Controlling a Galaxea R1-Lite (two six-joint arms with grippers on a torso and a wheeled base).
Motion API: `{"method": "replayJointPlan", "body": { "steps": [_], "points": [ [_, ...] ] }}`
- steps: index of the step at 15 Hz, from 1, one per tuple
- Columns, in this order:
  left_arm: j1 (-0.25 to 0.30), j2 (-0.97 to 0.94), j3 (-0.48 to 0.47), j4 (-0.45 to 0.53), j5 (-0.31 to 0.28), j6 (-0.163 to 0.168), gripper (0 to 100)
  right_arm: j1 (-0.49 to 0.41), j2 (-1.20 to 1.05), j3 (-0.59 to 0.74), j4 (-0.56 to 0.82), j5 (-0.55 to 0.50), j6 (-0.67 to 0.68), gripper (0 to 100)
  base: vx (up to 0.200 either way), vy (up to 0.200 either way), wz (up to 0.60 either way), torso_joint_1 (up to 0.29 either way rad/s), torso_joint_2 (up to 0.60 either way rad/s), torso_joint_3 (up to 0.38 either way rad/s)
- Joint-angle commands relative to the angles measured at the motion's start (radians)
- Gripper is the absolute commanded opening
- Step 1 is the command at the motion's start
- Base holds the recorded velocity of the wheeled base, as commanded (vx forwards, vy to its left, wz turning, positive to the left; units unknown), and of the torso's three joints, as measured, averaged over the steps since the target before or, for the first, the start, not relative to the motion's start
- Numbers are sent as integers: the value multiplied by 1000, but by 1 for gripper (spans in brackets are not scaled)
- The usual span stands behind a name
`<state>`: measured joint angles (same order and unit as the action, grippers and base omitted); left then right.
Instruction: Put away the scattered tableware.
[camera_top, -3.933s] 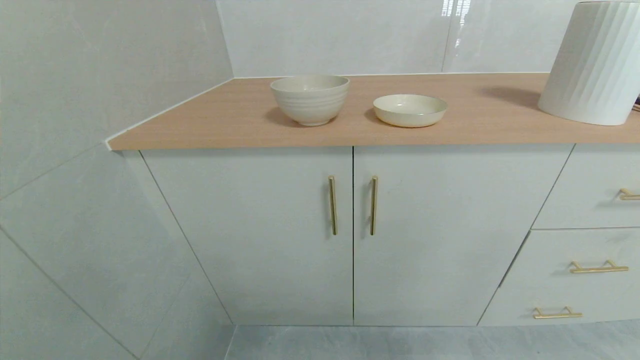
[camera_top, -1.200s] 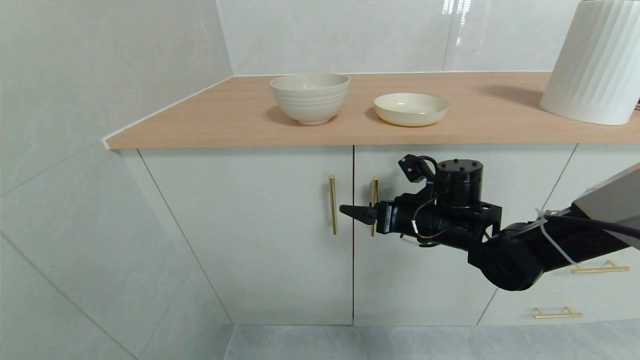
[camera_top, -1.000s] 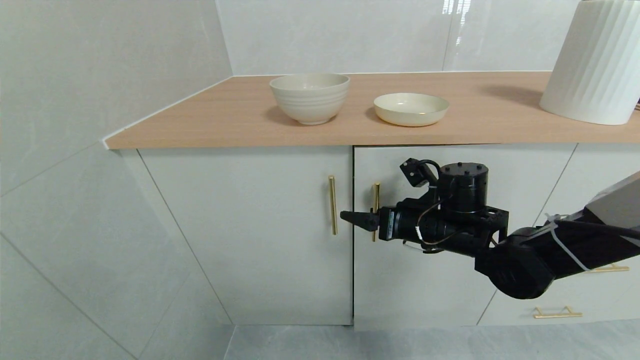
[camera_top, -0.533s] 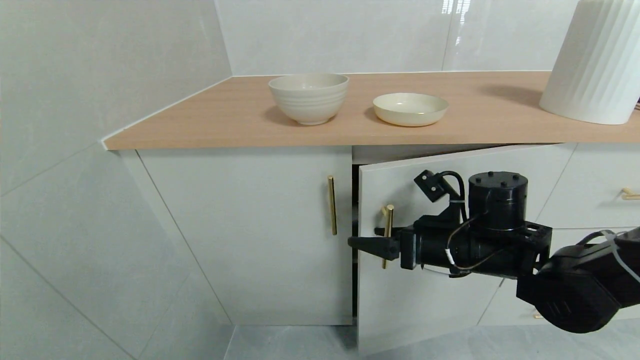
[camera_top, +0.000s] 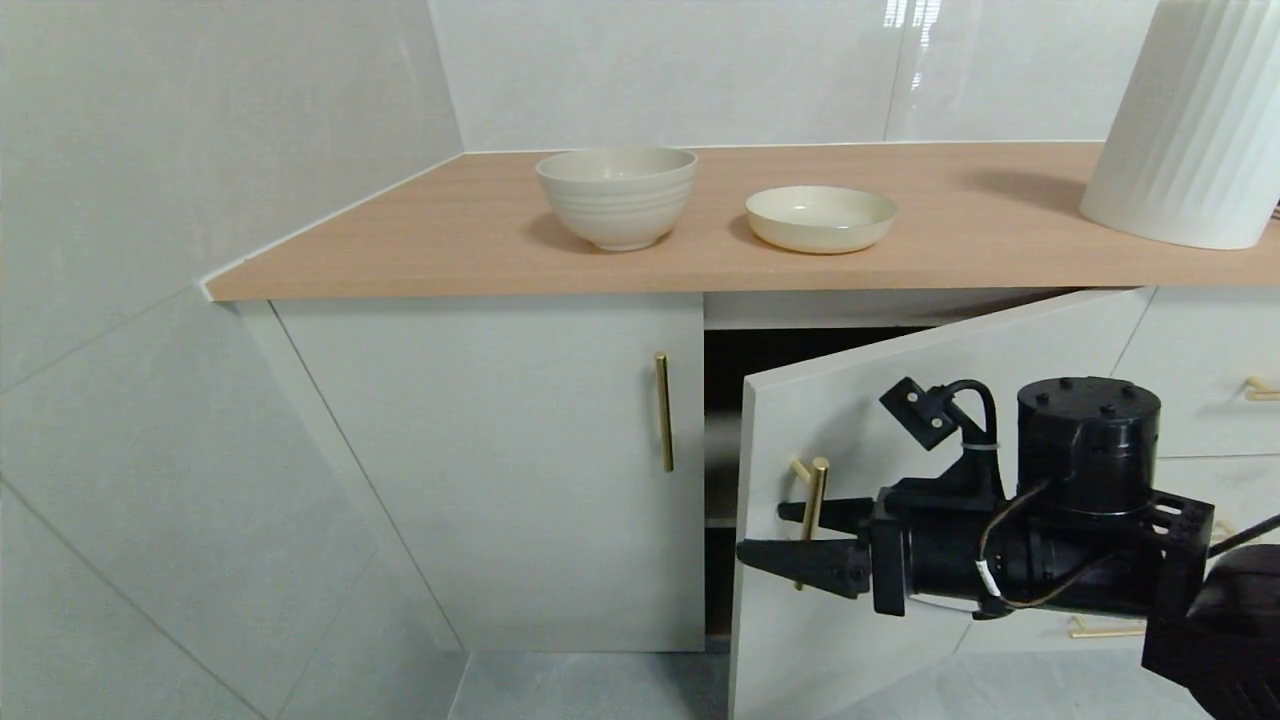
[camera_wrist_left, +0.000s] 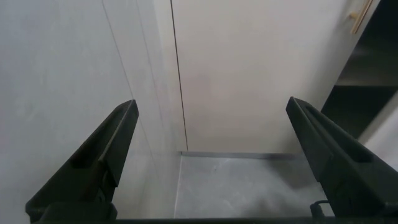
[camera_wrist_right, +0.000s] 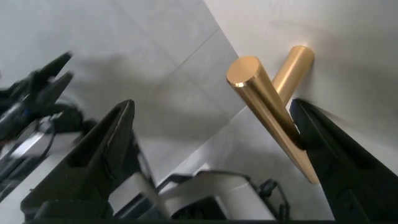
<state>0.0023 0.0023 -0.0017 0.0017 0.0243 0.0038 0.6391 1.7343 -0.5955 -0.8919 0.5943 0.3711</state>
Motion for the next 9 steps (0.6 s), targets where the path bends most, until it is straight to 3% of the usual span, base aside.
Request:
{"method": "replayJointPlan", "body": {
  "steps": [1, 3, 4, 5, 8, 9],
  "points": [
    [1, -1, 0, -2, 0, -1, 100, -1, -55, 66, -21, 22, 2, 100, 0, 0, 0, 0, 0, 0],
    [-1, 15, -83, 12, -43, -4, 100, -1, -73, 126, -85, 22, 3, 100, 0, 0, 0, 0, 0, 0],
    [-1, 47, -133, 37, -99, -4, 100, -1, -78, 151, -111, 22, 3, 100, 0, 0, 0, 0, 0, 0],
    [-1, 133, -242, 66, -195, -4, 100, -1, -91, 192, -147, 22, 3, 100, 0, 0, 0, 0, 0, 0],
    [-1, 381, -383, 80, -322, -2, 100, -1, -117, 229, -182, 22, 3, 100, 0, 0, 0, 0, 0, 0],
    [-1, 525, -440, 75, -392, -1, 100, -1, -131, 237, -182, 22, 5, 100, 0, 0, 0, 0, 0, 0]
  ]
}}
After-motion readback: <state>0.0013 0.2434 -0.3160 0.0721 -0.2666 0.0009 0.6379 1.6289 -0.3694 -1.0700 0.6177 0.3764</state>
